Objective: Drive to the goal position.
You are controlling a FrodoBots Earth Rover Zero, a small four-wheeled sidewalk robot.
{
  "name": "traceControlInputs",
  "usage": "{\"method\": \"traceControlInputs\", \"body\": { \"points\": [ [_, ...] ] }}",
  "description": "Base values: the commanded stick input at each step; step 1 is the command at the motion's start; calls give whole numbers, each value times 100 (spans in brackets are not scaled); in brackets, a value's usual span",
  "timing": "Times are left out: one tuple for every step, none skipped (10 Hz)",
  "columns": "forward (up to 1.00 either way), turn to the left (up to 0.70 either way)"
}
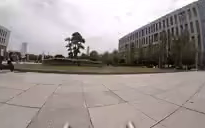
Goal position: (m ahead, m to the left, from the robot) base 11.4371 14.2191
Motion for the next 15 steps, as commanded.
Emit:
{"method": "traceControlInputs", "body": {
  "points": [
    [3, 45],
    [3, 45],
    [3, 45],
    [3, 45],
    [3, 45],
    [3, 45],
    [3, 45],
    [3, 45],
    [3, 45],
    [3, 45],
    [3, 41],
    [3, 18],
    [3, 0],
    [3, 0],
    [3, 0]
  ]
}}
